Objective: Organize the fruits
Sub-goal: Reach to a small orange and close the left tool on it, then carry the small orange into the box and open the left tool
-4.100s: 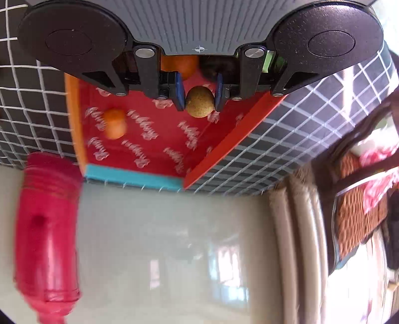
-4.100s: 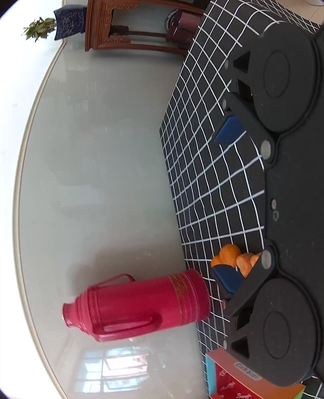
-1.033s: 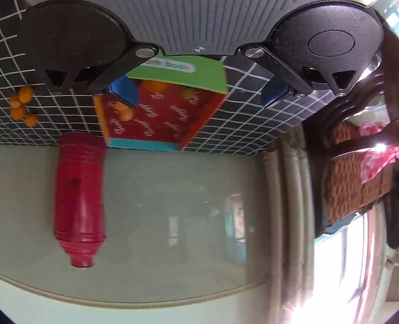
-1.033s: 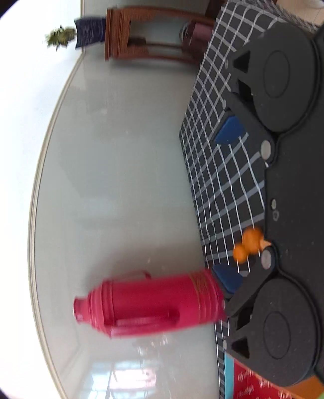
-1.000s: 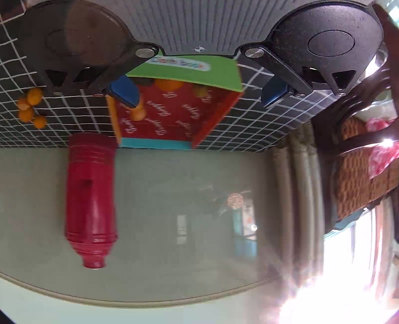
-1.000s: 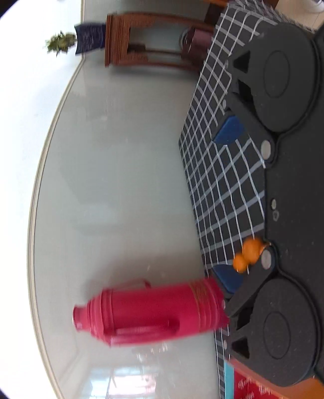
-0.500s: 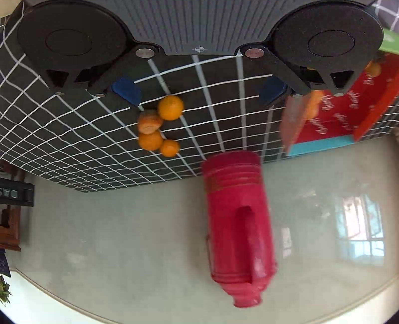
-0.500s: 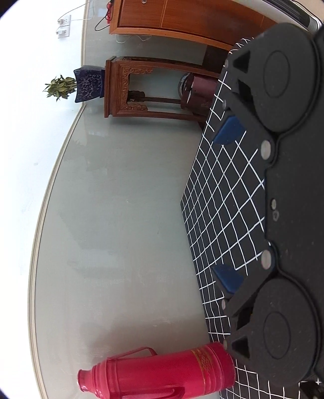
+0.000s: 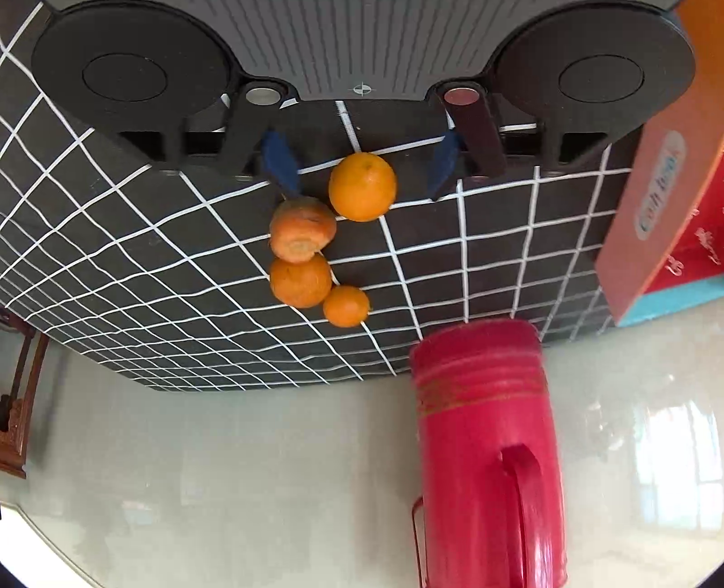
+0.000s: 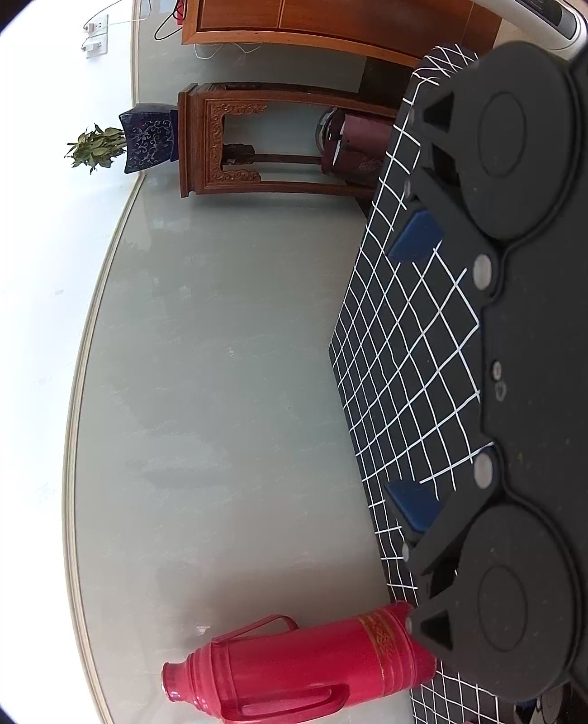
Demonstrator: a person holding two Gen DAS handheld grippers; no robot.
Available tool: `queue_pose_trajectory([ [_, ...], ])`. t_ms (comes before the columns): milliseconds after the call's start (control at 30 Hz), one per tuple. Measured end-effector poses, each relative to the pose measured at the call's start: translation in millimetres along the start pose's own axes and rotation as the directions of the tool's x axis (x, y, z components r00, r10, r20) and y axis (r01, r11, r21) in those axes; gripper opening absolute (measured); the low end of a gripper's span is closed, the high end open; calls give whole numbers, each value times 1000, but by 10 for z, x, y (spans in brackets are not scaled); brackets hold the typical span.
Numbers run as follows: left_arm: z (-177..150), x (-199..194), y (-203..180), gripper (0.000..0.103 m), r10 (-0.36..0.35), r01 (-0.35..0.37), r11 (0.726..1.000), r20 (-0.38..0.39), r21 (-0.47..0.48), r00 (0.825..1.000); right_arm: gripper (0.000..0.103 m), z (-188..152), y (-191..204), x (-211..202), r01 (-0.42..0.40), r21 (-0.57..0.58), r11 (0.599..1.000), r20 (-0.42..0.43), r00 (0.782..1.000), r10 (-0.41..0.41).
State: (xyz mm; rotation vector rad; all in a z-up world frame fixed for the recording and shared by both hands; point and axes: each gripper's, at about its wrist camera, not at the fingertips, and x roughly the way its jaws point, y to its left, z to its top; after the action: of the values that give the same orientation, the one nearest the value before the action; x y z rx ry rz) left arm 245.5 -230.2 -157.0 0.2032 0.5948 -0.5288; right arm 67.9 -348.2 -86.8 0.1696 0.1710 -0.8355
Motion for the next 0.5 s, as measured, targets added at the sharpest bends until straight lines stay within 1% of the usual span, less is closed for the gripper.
queue_pose_trajectory([
  [33, 14, 45, -1, 34, -2, 2, 1000, -8, -4, 1000, 97, -1, -1, -4, -3, 2, 1000, 0, 1000, 3],
  [200, 12, 44, 2, 32, 0, 0, 1000, -8, -7, 1000, 97, -3, 1, -18, -11, 11, 1000, 5, 1000, 11],
  [300, -1, -37, 25, 32, 28, -28, 1000, 23, -10, 999, 97, -4, 36, -26, -17, 0, 1000, 4, 1000, 17],
  [400, -19, -183, 100, 32, 93, -93, 996, 71, -7, 993, 97, -3, 70, -38, -31, -1, 1000, 2, 1000, 31],
  [433, -22, -252, 134, 32, 127, -127, 992, 92, -5, 988, 97, -5, 81, -41, -37, 0, 999, 1, 999, 37],
  [500, -26, -406, 219, 32, 202, -203, 979, 139, -5, 969, 97, -11, 120, -56, -50, -3, 999, 1, 999, 50],
])
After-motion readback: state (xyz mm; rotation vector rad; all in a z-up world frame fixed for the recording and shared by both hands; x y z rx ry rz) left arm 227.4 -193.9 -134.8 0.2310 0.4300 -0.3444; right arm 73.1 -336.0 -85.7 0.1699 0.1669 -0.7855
